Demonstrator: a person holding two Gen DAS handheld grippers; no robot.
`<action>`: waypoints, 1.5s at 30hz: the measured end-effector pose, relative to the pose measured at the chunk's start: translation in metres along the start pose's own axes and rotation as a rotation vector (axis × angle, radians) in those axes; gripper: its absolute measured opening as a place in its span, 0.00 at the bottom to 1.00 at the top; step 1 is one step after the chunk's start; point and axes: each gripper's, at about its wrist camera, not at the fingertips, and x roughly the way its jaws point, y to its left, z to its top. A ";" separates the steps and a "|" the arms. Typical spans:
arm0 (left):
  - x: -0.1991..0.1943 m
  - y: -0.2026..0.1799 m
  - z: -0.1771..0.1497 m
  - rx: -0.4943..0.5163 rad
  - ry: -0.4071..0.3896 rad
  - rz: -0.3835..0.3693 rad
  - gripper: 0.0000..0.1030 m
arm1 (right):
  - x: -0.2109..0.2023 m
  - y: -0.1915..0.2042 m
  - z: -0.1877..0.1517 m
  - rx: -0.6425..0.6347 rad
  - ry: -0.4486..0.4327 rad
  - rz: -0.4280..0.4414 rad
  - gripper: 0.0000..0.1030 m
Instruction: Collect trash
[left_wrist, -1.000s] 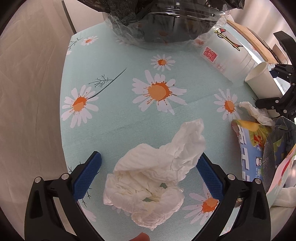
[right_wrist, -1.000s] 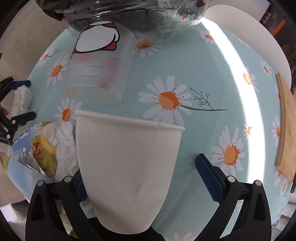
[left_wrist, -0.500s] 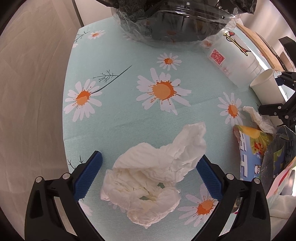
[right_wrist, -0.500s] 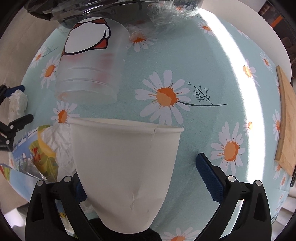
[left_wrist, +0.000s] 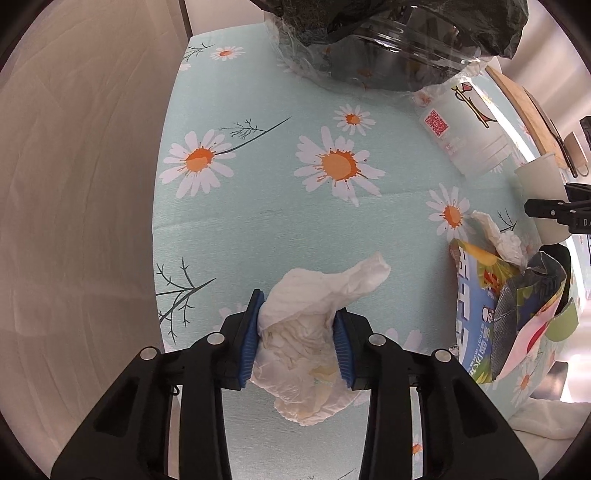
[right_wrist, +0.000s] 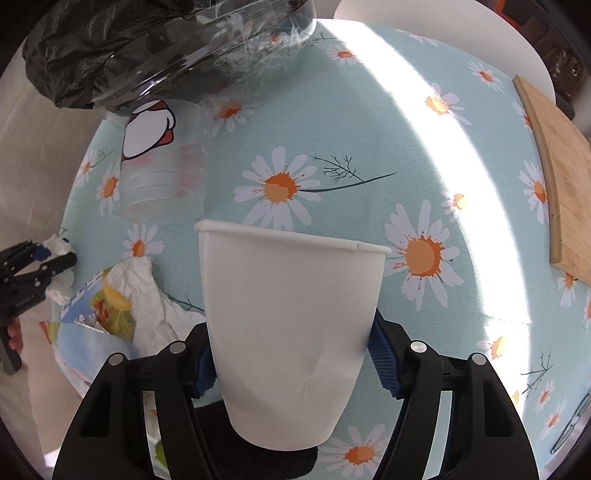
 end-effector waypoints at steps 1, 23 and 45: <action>-0.004 0.001 -0.001 -0.007 -0.005 0.005 0.36 | -0.003 -0.004 -0.002 0.002 -0.008 0.000 0.61; -0.126 0.004 0.029 -0.045 -0.206 0.081 0.35 | -0.120 -0.072 -0.016 0.058 -0.294 -0.030 0.62; -0.208 -0.019 0.133 0.069 -0.376 0.030 0.35 | -0.258 -0.052 0.044 0.000 -0.610 -0.053 0.62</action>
